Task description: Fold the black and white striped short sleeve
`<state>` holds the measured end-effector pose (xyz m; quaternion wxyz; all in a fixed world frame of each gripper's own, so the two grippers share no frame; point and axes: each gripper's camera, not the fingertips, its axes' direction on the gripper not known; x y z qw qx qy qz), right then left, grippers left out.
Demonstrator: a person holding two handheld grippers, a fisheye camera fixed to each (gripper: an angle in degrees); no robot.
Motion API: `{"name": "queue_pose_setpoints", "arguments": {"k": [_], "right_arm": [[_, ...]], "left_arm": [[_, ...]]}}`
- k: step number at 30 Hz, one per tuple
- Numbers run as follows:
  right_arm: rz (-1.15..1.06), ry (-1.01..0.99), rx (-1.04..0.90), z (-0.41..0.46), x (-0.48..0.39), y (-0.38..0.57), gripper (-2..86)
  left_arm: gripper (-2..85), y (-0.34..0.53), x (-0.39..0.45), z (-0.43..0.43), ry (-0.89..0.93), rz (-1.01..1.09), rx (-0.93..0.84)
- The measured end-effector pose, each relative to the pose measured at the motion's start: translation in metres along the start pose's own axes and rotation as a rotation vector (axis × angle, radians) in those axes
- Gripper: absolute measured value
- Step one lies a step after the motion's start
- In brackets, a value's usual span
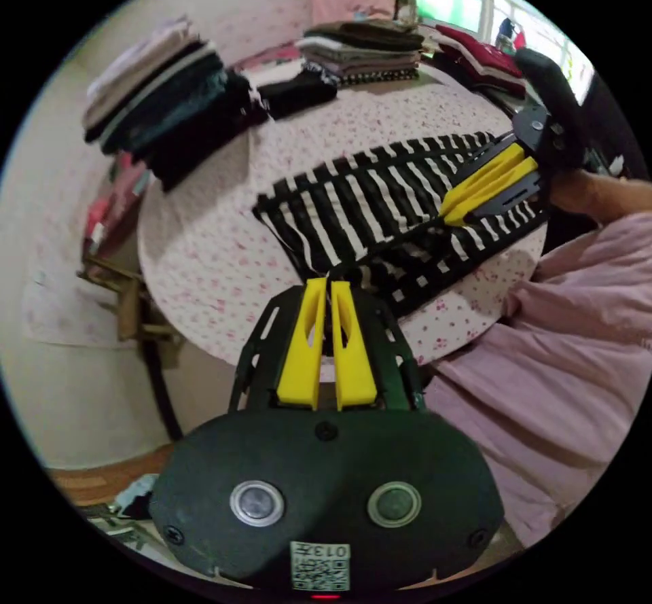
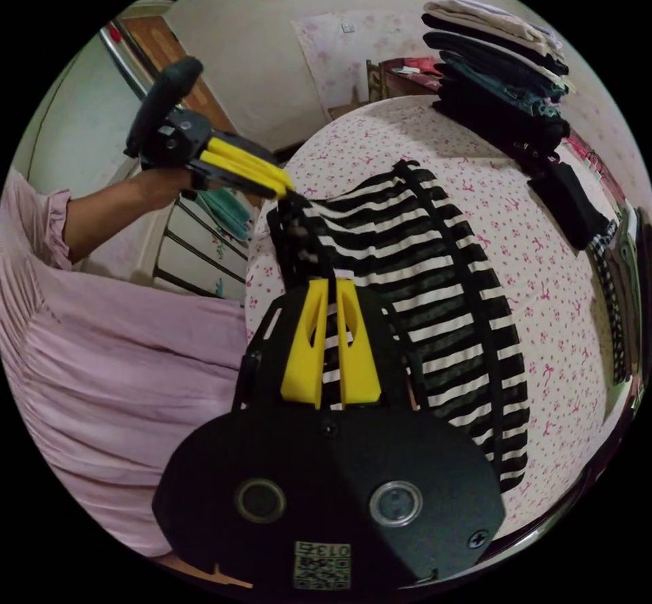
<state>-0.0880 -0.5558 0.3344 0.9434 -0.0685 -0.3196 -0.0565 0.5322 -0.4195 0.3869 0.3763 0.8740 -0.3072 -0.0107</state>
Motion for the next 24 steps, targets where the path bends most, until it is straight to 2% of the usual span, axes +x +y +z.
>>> {"name": "queue_pose_setpoints", "arguments": {"k": [2, 3, 6, 9, 10, 14, 17, 19, 24], "right_arm": [[-0.016, -0.005, 0.016, -0.003, -0.003, 0.002, 2.0], [-0.026, -0.012, 0.020, -0.001, -0.006, 0.002, 2.0], [-0.055, -0.014, -0.034, 0.019, -0.015, -0.001, 2.1], [-0.068, 0.033, -0.124, 0.049, -0.020, -0.001, 2.3], [-0.073, 0.021, -0.155, 0.054, -0.022, 0.000, 2.4], [-0.060, 0.035, -0.118, 0.035, -0.026, 0.013, 2.4], [0.017, 0.053, -0.052, 0.004, -0.015, 0.041, 2.2], [0.149, 0.142, -0.050, -0.014, 0.005, 0.074, 2.1], [0.506, 0.325, -0.057, -0.048, 0.054, 0.157, 2.6]], "left_arm": [[1.1, 0.001, 0.027, -0.032, -0.153, 0.079, 0.083], [1.1, 0.001, 0.034, -0.033, -0.164, 0.097, 0.086], [2.4, 0.003, 0.061, 0.001, -0.145, 0.158, -0.015], [4.9, 0.012, 0.070, 0.064, -0.092, 0.144, -0.218], [6.3, 0.019, 0.070, 0.056, -0.084, 0.120, -0.117], [8.0, 0.021, 0.056, 0.036, -0.049, 0.035, -0.163], [6.5, 0.019, 0.050, 0.008, -0.090, -0.051, -0.078], [5.8, 0.007, 0.053, -0.004, -0.053, -0.083, -0.024], [1.9, -0.055, 0.105, 0.007, 0.035, 0.054, -0.004]]}}
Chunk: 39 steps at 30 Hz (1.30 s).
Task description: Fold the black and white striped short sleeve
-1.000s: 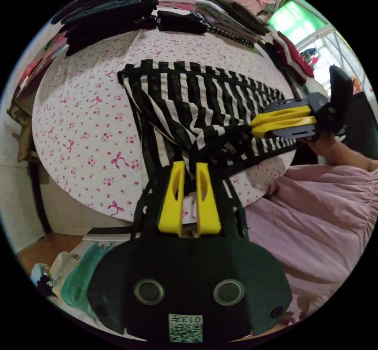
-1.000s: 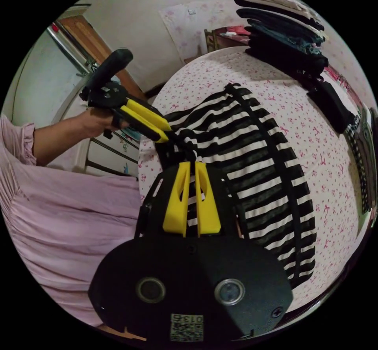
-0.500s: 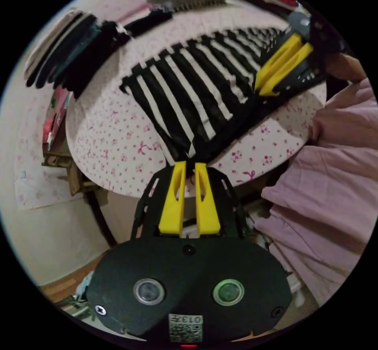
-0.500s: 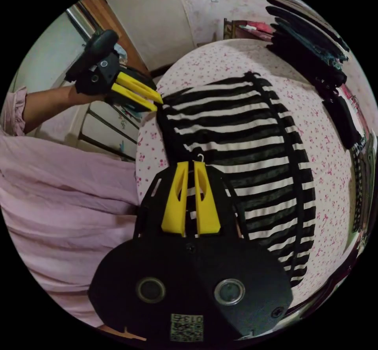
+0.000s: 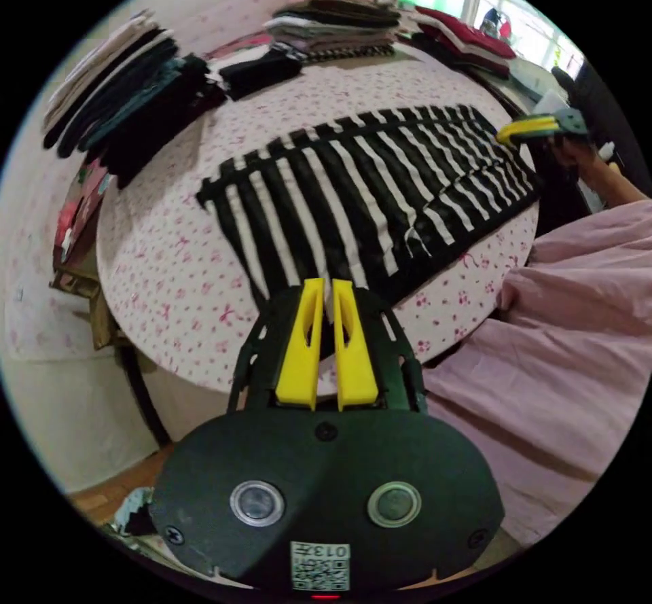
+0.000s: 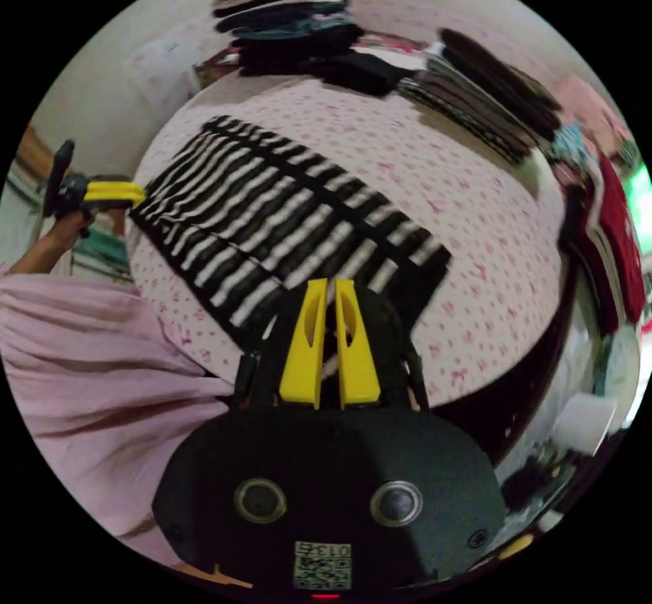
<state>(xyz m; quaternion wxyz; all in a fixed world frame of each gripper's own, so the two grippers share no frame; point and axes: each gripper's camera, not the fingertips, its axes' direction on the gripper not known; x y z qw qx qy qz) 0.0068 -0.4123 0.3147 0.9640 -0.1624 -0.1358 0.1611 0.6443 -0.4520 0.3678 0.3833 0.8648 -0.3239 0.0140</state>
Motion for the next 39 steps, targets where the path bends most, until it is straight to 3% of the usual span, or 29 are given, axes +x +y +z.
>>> {"name": "queue_pose_setpoints", "arguments": {"k": [3, 6, 9, 18, 25, 29, 32, 36, 39], "right_arm": [[0.218, 0.073, 0.008, -0.008, 0.049, 0.030, 3.5], [0.350, 0.084, 0.039, -0.016, 0.084, 0.051, 4.8], [0.391, 0.066, 0.085, -0.018, 0.106, 0.051, 6.1], [0.324, -0.023, 0.069, 0.027, 0.134, 0.007, 1.9], [0.511, -0.123, 0.113, 0.017, 0.195, 0.062, 0.4], [0.408, -0.176, 0.192, -0.003, 0.182, 0.066, 0.3], [0.243, -0.158, 0.215, -0.003, 0.145, 0.049, 0.3], [0.097, -0.111, 0.076, 0.034, 0.118, 0.031, 0.2], [0.124, -0.140, 0.084, 0.029, 0.135, 0.041, 0.5]], "left_arm": [[0.6, -0.024, 0.018, 0.027, 0.018, 0.048, -0.099], [0.2, -0.038, 0.013, 0.012, 0.069, -0.008, -0.038], [0.0, -0.062, 0.023, -0.004, 0.069, 0.015, 0.024], [-0.3, -0.107, 0.055, 0.027, 0.054, 0.107, -0.082], [-0.3, -0.106, 0.031, 0.027, 0.105, 0.034, -0.119], [-0.3, -0.108, 0.035, 0.004, 0.040, 0.043, -0.046], [-0.3, -0.112, 0.041, 0.014, 0.034, 0.069, -0.093], [-0.1, -0.102, 0.029, 0.026, 0.027, 0.015, -0.113], [0.3, -0.080, 0.003, 0.015, 0.032, -0.088, -0.125]]}}
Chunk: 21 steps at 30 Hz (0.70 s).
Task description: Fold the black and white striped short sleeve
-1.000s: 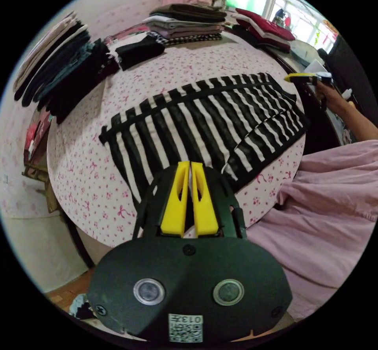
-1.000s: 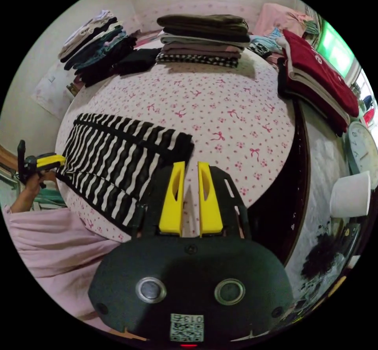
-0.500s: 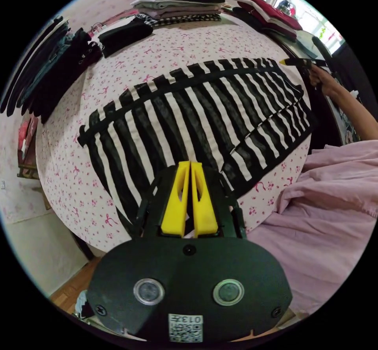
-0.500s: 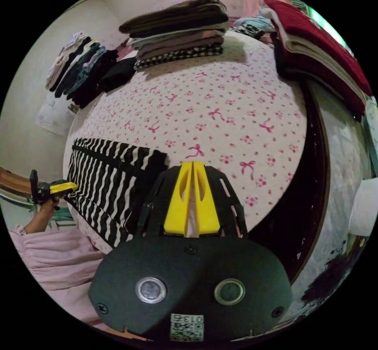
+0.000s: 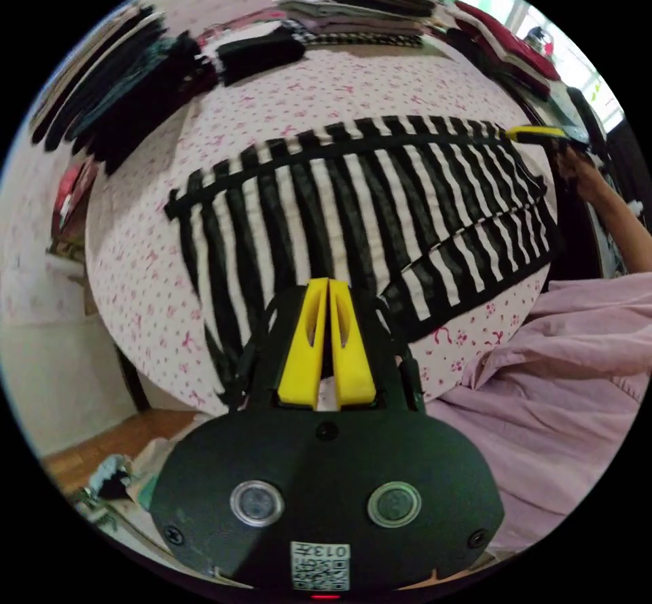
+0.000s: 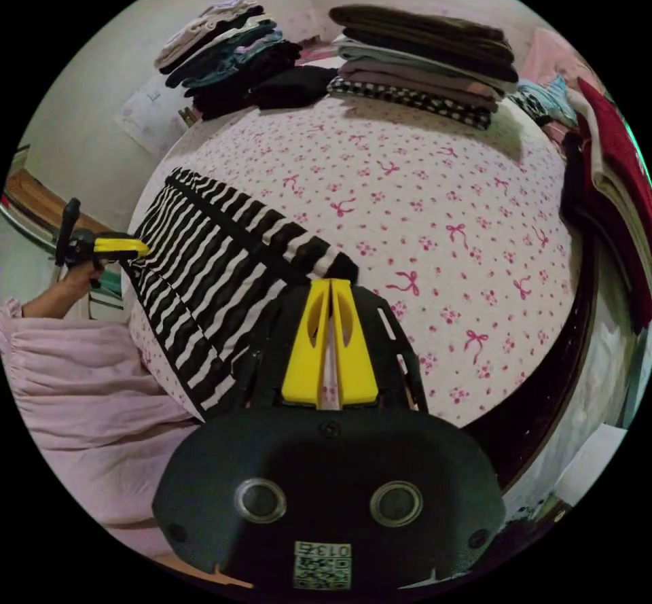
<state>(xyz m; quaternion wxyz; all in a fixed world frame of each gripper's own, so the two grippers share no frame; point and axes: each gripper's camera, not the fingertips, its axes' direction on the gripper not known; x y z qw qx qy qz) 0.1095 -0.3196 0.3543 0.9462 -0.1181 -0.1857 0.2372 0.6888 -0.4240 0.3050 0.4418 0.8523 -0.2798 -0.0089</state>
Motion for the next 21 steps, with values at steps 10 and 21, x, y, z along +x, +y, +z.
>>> {"name": "queue_pose_setpoints", "arguments": {"k": [10, 21], "right_arm": [[-0.162, -0.008, 0.142, -0.042, -0.024, -0.032, 3.0], [-0.683, -0.244, -0.019, 0.055, -0.267, -0.241, 9.3]], "left_arm": [[12.0, 0.170, -0.148, -0.037, 0.086, -0.657, 0.151], [11.7, 0.204, -0.206, 0.000, 0.211, -0.680, 0.146]]}}
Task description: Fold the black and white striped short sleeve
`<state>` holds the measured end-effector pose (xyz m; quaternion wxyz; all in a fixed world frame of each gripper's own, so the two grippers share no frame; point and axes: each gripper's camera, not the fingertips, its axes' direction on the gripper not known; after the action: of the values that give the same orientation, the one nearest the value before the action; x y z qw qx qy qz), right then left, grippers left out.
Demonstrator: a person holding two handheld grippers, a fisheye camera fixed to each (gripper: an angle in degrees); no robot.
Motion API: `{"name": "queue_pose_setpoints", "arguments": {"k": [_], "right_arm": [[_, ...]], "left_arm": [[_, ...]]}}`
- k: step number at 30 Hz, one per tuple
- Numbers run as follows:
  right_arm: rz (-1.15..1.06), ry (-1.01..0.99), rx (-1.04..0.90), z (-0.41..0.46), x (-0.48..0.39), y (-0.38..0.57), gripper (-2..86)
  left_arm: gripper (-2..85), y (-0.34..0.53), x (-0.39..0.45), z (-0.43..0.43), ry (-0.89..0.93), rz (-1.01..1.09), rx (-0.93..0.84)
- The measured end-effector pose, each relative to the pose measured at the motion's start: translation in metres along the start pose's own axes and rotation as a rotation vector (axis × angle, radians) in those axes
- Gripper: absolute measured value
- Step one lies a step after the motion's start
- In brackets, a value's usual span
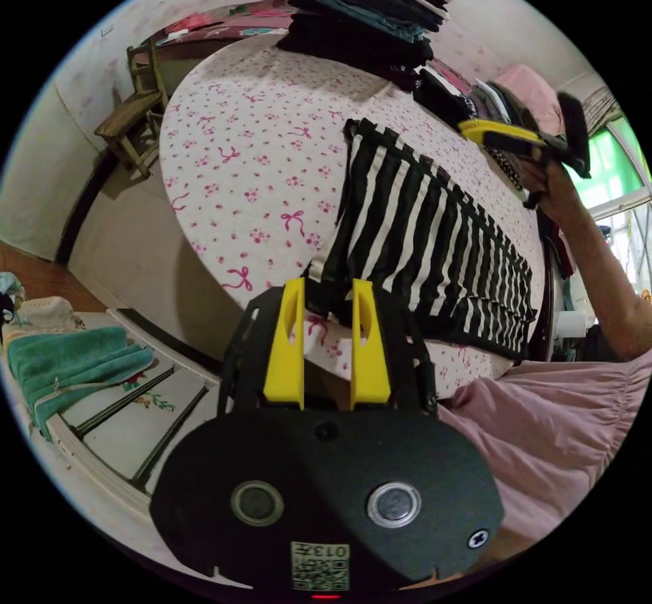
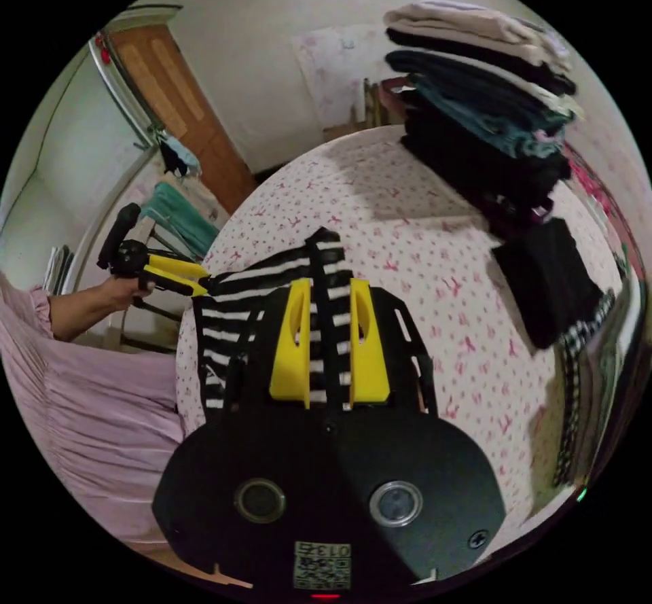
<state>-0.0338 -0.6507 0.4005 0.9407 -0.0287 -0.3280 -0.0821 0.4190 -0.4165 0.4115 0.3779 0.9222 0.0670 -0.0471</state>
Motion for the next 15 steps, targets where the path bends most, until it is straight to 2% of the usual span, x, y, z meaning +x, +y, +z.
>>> {"name": "queue_pose_setpoints", "arguments": {"k": [4, 7, 9, 11, 15], "right_arm": [[-0.090, -0.023, -0.156, 0.069, -0.009, -0.080, 10.6], [-0.125, -0.018, -0.225, 0.101, -0.013, -0.107, 11.4], [-0.147, -0.009, -0.287, 0.127, -0.017, -0.123, 11.8], [-0.157, 0.008, -0.332, 0.144, -0.020, -0.128, 11.5], [-0.176, 0.037, -0.378, 0.165, -0.027, -0.130, 4.3]], "left_arm": [[13.5, 0.002, -0.023, -0.012, -0.022, -0.003, 0.022], [13.2, 0.001, -0.031, -0.008, 0.059, 0.029, -0.002], [12.0, 0.000, -0.034, -0.001, 0.063, 0.031, -0.017], [7.3, 0.001, -0.035, 0.007, 0.066, 0.038, -0.019], [3.3, 0.005, -0.027, 0.015, 0.085, 0.096, -0.022]]}}
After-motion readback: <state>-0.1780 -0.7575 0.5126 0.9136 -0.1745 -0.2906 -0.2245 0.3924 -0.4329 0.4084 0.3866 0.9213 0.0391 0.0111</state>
